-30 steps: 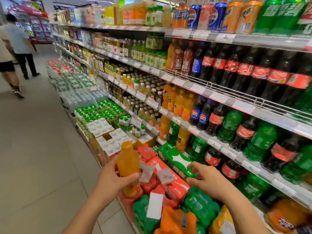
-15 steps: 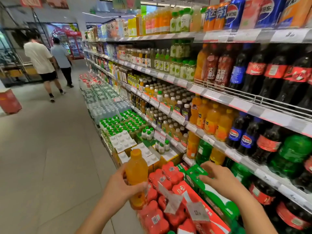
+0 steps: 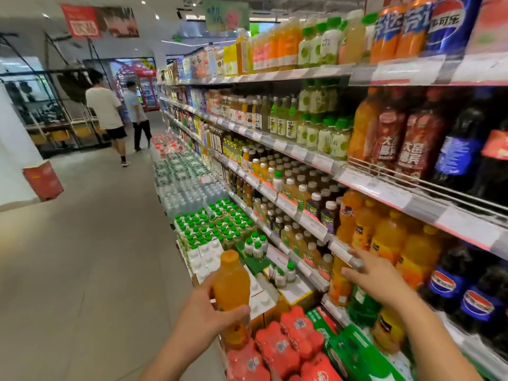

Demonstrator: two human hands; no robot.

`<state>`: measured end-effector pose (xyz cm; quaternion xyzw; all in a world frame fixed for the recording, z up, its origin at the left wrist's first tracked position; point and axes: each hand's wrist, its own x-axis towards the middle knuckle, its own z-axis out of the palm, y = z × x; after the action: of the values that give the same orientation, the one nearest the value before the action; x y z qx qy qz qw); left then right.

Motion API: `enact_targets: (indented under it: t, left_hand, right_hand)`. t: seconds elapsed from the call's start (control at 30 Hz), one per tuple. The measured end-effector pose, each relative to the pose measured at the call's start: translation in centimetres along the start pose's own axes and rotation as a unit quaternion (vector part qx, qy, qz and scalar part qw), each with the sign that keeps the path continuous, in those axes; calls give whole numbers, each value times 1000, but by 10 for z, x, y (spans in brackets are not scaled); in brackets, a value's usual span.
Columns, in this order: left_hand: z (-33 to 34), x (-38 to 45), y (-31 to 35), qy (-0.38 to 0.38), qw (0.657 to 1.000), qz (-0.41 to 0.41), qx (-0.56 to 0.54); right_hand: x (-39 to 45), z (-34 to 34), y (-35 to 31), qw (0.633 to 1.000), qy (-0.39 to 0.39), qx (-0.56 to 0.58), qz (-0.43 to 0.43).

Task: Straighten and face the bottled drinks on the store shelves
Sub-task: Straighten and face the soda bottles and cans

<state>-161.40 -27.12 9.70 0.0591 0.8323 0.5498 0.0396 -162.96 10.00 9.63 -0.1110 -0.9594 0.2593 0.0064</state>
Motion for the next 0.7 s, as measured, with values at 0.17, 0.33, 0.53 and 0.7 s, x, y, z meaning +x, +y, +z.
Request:
enact_targets:
  t: [0.17, 0.33, 0.53, 0.7]
  left_hand:
    - [26, 59, -11, -37, 999, -1, -4]
    - [56, 118, -11, -89, 996, -7, -17]
    - [79, 185, -12, -143, 989, 36, 3]
    - [90, 222, -14, -178, 983, 52, 1]
  right_hand:
    - [46, -1, 5, 999, 26, -19, 12]
    - [104, -7, 10, 995, 77, -52, 41]
    - [161, -21, 9, 985, 107, -87, 105]
    - [204, -22, 2, 983, 117, -56, 129]
